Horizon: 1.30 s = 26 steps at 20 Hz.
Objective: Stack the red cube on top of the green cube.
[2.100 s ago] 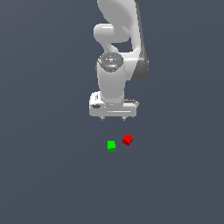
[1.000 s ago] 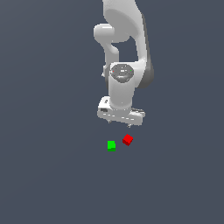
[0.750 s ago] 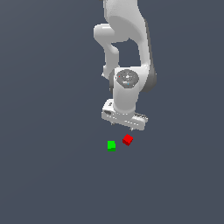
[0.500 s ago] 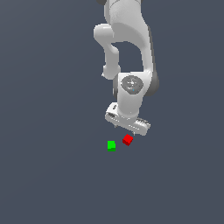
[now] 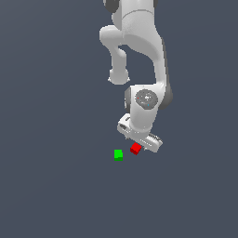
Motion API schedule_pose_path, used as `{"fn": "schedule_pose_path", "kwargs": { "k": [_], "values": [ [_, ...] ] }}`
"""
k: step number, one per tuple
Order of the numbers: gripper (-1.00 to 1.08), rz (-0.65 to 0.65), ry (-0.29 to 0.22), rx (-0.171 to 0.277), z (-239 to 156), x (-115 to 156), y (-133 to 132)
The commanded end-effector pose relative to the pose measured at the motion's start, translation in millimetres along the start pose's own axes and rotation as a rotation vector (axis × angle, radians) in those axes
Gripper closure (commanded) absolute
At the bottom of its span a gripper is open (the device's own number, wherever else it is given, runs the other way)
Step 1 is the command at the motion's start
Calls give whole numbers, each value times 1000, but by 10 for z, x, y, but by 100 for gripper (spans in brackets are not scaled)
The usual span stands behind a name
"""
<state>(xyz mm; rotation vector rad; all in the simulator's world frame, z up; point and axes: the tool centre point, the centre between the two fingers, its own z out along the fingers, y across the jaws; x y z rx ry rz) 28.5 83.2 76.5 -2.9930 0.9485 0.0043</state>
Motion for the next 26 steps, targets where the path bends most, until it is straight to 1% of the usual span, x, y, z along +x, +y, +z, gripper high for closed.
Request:
{"fn": "schedule_pose_path", "kwargs": {
  "k": [1, 11, 20, 26],
  "values": [
    [-92, 25, 2, 0, 35, 12, -34],
    [-92, 42, 3, -1, 95, 20, -61],
    [-92, 45, 3, -1, 484, 19, -54],
    [-92, 46, 3, -1, 566, 29, -63]
  ]
}}
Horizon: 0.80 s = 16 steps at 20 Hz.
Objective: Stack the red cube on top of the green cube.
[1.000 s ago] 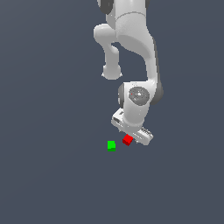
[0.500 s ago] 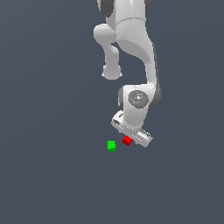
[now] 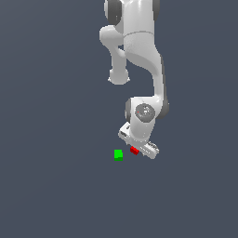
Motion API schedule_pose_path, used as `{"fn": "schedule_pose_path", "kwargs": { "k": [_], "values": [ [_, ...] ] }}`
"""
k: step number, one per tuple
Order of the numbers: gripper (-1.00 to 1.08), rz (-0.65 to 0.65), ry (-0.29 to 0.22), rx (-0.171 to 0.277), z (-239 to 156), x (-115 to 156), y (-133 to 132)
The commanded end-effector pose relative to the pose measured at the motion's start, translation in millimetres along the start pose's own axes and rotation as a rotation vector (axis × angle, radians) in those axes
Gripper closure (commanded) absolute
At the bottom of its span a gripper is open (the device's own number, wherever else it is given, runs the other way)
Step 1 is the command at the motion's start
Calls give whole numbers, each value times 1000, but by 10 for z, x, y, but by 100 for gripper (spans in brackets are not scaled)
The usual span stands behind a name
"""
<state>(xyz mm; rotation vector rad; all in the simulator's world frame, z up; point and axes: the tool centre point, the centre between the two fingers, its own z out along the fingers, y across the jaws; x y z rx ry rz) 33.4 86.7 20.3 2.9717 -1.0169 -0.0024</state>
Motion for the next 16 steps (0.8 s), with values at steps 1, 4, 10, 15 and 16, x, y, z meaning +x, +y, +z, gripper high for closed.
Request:
{"fn": "schedule_pose_path", "kwargs": {
  "k": [1, 4, 10, 15, 16],
  "values": [
    [108, 0, 1, 1, 4, 6, -7],
    [108, 0, 1, 1, 4, 6, -7],
    [108, 0, 1, 1, 4, 6, -7],
    [108, 0, 1, 1, -45, 3, -5],
    [108, 0, 1, 1, -72, 1, -4]
  ]
}}
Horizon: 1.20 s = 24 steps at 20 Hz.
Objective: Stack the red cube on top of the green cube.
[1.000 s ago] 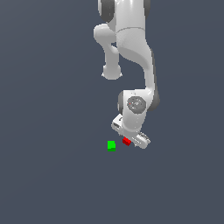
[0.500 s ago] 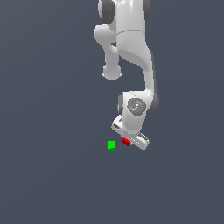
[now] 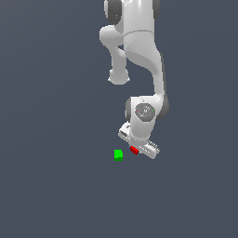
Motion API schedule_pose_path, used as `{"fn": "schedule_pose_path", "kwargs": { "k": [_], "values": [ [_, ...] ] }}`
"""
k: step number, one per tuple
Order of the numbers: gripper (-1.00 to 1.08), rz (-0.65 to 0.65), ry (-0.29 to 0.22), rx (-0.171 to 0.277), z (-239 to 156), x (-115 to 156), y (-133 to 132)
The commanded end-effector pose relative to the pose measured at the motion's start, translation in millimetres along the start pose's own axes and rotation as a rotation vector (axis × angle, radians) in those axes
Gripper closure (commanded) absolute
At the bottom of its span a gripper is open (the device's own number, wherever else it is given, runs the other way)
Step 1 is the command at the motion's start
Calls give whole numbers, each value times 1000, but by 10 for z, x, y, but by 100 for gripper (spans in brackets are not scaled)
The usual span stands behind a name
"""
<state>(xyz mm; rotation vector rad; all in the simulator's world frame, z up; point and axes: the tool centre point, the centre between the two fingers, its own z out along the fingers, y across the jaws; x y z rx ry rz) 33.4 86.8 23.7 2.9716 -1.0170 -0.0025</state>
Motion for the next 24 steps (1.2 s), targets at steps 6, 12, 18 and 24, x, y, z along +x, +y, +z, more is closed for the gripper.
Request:
{"fn": "schedule_pose_path", "kwargs": {
  "k": [6, 12, 18, 24],
  "values": [
    [108, 0, 1, 1, -343, -4, 2],
    [108, 0, 1, 1, -753, -5, 7],
    [108, 0, 1, 1, -952, 3, 1],
    [108, 0, 2, 2, -927, 37, 19]
  ]
}}
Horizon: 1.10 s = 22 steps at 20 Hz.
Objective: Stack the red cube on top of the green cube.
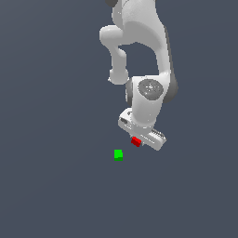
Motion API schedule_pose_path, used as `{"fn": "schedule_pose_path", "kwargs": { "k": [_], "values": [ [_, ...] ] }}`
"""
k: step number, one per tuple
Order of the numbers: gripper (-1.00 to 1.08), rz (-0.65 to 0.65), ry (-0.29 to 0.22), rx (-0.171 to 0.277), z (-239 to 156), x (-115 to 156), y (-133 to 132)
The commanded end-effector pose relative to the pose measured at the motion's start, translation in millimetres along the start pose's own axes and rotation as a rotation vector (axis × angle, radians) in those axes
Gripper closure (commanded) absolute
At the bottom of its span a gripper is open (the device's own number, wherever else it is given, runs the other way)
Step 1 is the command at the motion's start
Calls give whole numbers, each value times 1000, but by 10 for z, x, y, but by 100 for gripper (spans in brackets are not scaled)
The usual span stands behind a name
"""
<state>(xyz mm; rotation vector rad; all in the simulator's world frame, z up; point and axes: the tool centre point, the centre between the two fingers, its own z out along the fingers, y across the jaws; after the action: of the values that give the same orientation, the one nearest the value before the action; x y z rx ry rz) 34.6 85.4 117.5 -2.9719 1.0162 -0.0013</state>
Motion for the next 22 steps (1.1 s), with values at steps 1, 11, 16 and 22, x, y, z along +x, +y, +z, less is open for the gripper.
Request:
{"fn": "schedule_pose_path", "kwargs": {
  "k": [1, 11, 16, 22],
  "values": [
    [108, 1, 0, 0, 29, 45, 31],
    [108, 1, 0, -1, 411, 585, 378],
    [108, 0, 0, -1, 547, 782, 491],
    [108, 0, 0, -1, 569, 822, 504]
  ]
}}
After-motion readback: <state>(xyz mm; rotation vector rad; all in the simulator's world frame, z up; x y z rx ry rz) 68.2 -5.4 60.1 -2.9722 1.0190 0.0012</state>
